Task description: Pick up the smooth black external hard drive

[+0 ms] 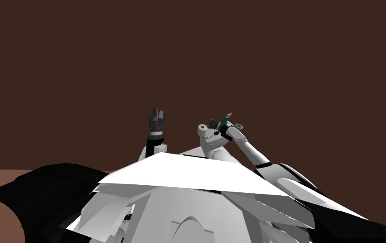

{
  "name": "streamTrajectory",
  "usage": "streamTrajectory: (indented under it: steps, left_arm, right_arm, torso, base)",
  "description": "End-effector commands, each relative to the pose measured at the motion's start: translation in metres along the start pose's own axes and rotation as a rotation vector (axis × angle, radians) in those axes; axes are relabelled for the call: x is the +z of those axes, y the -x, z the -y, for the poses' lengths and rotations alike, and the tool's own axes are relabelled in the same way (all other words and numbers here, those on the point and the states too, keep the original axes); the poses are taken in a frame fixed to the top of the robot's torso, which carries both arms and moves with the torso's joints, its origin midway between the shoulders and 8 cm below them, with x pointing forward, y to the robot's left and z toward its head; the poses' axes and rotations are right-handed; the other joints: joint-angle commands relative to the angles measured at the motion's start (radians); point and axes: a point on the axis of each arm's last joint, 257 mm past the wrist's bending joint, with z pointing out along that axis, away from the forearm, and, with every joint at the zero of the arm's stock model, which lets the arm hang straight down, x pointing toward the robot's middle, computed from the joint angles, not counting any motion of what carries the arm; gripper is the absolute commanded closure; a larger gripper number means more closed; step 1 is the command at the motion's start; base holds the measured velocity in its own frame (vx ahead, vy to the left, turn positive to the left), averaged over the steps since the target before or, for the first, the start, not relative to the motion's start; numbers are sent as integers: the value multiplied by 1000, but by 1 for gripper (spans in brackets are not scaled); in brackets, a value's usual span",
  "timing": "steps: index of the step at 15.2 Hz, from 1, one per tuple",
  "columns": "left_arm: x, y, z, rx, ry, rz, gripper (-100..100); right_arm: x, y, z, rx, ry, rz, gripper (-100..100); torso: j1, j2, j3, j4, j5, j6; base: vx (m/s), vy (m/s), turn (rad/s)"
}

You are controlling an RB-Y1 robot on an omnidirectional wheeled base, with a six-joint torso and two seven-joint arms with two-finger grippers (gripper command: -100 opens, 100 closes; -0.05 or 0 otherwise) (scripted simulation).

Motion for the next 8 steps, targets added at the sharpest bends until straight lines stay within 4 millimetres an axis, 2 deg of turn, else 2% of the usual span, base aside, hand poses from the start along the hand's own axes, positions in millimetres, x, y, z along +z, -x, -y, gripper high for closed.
streamTrajectory:
  steps: [1,8]
  left_arm:
    - [0,0,0,0,0,0,0]
    - [0,0,0,0,0,0,0]
  right_arm:
    - [-2,-2,-10,-29,60,-14,-100]
    - [-14,-13,-31,-107,209,-63,-100]
  torso:
    - [0,0,0,0,0,0]
    - [0,0,-1,-1,0,0]
  base:
    - [9,-15,164]
    - [9,-21,105]
